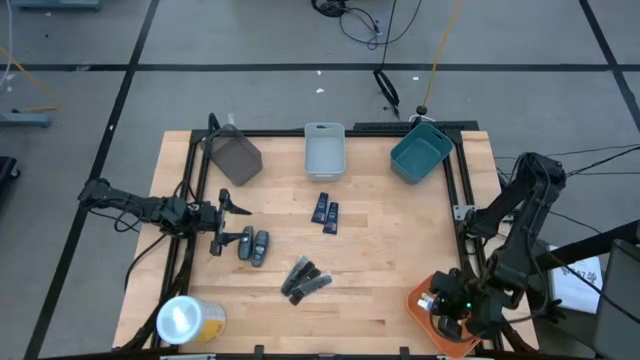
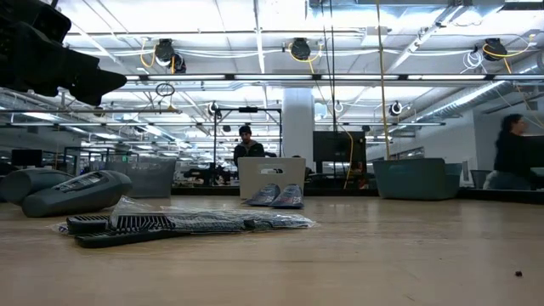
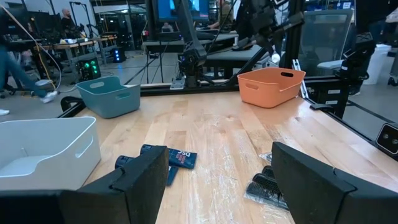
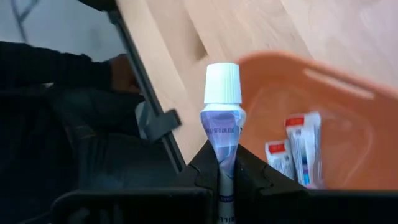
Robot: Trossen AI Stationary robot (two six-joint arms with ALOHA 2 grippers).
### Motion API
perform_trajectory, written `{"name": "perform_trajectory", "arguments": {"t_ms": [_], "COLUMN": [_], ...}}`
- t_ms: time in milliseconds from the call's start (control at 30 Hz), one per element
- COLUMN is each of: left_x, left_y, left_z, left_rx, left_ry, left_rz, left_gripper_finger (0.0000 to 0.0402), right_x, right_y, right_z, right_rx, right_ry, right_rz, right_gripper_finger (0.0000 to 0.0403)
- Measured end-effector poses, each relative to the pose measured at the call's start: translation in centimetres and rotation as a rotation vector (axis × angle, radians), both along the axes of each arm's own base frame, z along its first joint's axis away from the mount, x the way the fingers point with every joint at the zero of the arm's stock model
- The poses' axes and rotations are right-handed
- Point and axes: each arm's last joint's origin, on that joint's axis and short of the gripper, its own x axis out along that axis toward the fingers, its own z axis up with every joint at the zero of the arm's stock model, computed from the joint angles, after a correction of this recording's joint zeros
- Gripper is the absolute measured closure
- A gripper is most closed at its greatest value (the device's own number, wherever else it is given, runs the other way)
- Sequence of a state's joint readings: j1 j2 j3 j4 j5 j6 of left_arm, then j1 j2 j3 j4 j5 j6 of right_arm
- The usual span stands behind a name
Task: Pick & Place Travel size toiletries
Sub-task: Put the white toothpaste into the orange bin
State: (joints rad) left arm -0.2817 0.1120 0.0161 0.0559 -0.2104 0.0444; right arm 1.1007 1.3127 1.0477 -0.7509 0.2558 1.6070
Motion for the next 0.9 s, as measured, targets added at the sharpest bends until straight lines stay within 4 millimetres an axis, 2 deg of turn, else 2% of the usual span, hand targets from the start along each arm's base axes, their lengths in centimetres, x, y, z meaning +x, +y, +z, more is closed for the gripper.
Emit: {"name": "perform_trajectory", "arguments": {"t_ms": [467, 900], "left_x": [0.0, 0.0], "left_y": [0.0, 0.0], "left_z": [0.0, 0.0], "left_rx": [0.0, 0.0], "left_ry": [0.0, 0.0], "left_rz": [0.0, 0.0], "left_gripper_finger": [0.0119, 0.0119], "right_x": [-0.1, 0.4], "right_y": [2.4, 3.0], "right_z": [-3.8, -6.3], "right_rx": [-0.015, -0.036], "right_ry": [0.209, 0.211], "right_rz": [-0.118, -0.131], "right_gripper_finger": [0.0391, 0.0387]}}
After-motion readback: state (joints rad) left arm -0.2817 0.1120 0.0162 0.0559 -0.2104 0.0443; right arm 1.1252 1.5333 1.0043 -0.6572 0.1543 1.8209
